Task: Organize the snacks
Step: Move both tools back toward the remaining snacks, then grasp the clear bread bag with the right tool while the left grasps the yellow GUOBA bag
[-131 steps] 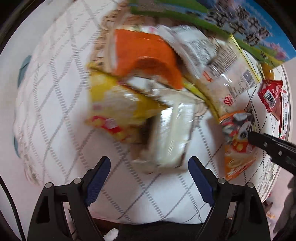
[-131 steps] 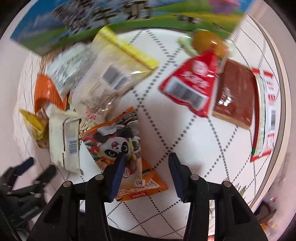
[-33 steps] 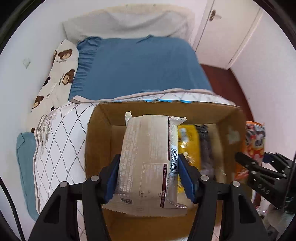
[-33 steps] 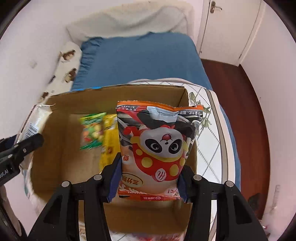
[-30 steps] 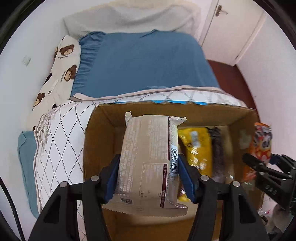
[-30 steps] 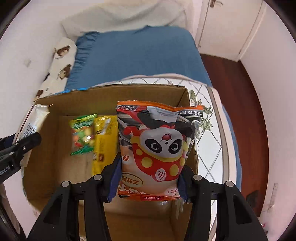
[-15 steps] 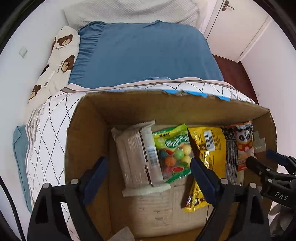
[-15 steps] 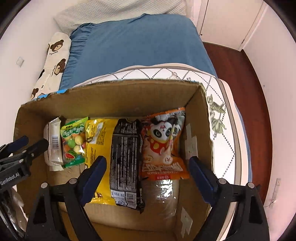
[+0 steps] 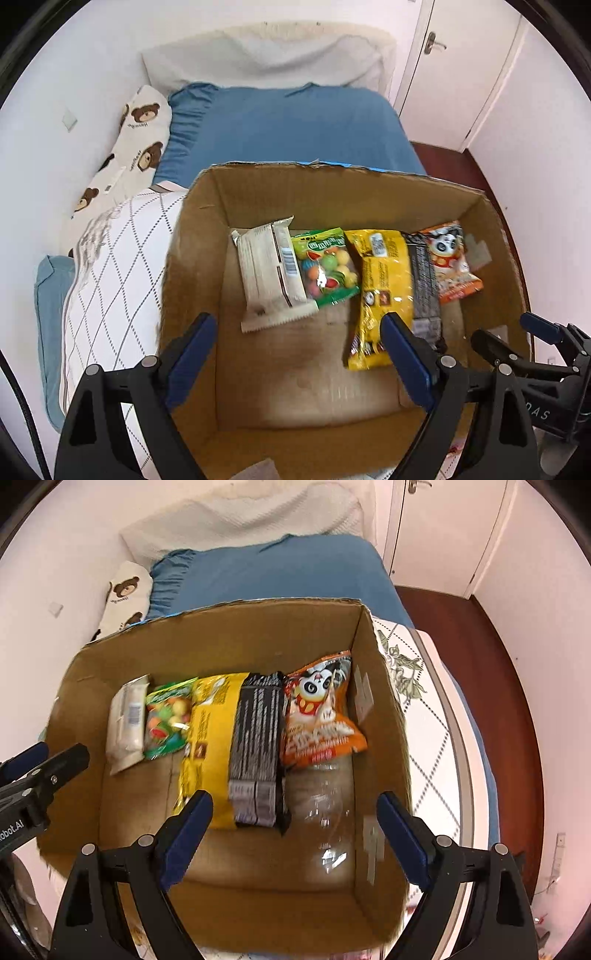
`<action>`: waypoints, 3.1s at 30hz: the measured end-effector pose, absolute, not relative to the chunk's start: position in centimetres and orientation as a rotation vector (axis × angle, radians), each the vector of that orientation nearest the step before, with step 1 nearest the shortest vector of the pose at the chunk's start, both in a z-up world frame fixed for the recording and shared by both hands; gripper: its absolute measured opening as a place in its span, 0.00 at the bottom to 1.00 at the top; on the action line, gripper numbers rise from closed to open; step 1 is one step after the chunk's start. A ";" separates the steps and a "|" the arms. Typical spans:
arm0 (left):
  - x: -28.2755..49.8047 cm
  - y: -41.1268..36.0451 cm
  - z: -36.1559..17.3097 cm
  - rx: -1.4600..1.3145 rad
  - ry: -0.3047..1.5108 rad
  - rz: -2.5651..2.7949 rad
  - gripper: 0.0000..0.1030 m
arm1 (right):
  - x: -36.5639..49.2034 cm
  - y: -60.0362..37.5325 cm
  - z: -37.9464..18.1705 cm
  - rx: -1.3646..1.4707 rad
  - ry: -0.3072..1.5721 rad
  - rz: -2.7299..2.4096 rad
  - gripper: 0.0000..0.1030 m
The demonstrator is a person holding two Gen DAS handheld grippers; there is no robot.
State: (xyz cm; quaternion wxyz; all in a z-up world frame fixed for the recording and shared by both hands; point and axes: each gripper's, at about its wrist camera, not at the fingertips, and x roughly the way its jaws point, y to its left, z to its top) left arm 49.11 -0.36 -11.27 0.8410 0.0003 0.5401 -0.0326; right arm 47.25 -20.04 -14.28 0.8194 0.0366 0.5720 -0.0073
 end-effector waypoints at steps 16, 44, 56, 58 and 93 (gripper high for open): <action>38.0 -0.7 -3.5 -0.013 0.924 -0.077 0.88 | 35.4 -18.5 -5.4 0.054 0.969 0.039 0.90; 30.4 5.1 -10.4 -0.166 1.108 0.073 0.99 | 28.6 -22.4 -13.0 0.380 1.139 0.052 0.90; 26.6 13.6 -17.8 -0.284 1.302 0.346 0.99 | 33.2 -13.2 -26.6 0.482 1.402 0.080 0.90; 26.3 14.7 -18.9 -0.317 1.337 0.371 0.99 | 34.3 -11.4 -27.6 0.392 1.404 0.050 0.90; 32.7 11.6 -28.1 -0.193 1.505 0.105 0.98 | 29.6 -7.4 -29.2 0.011 1.469 0.196 0.87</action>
